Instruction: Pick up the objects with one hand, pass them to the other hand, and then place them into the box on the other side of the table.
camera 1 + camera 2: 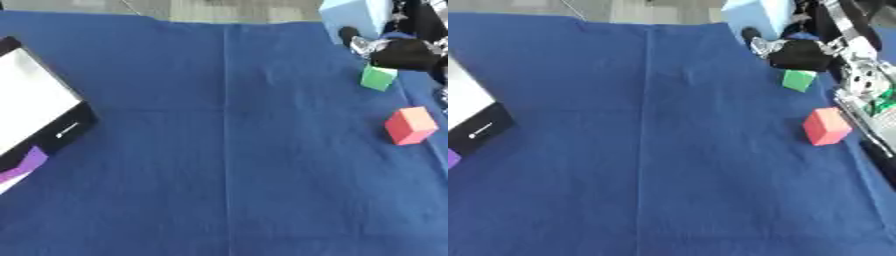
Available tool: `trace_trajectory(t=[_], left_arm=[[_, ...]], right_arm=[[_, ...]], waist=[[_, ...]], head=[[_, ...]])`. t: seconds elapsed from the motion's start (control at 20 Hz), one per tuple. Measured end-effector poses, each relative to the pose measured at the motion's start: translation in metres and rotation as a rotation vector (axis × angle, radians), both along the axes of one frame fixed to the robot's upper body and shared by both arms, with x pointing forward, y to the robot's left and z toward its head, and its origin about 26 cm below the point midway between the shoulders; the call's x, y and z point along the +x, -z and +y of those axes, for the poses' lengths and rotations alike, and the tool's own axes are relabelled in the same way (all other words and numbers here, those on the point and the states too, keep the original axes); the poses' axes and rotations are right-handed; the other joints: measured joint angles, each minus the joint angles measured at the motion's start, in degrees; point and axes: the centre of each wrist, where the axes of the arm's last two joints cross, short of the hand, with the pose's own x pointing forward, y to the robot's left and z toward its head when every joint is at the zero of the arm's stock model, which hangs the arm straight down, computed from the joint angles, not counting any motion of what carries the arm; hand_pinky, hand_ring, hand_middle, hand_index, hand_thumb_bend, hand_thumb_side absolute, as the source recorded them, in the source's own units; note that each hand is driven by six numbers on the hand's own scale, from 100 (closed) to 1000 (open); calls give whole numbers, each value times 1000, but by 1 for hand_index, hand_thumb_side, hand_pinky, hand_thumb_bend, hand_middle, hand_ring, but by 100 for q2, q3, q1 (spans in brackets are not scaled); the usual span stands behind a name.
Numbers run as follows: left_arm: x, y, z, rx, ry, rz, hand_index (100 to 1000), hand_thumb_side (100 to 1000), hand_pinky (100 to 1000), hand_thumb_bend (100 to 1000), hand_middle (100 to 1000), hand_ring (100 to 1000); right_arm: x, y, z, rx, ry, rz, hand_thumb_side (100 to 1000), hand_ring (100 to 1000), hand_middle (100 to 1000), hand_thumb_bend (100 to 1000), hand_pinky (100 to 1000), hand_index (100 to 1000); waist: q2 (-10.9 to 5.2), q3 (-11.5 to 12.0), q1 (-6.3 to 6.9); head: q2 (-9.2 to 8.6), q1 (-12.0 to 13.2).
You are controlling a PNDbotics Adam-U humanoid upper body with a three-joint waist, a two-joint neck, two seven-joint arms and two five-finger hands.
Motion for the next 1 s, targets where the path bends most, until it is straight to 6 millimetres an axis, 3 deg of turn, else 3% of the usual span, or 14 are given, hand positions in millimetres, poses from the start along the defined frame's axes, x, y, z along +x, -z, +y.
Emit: trace_trajectory(t=[0.45,1.0], left_arm=[[0,-19,-13,117,81,-68,787,646,895,154,742,748],[-1,-37,-34,276,146,-74,790,633,892,134,744,750]], right_arm=[[4,12,22,42,-22,-11,100,728,534,135,584,543],[6,23,42,51,-77,-29,100,727,540,102,581,548]], waist=[[-79,91,53],[-92,122,98]], head=[[102,-56],[104,-79]])
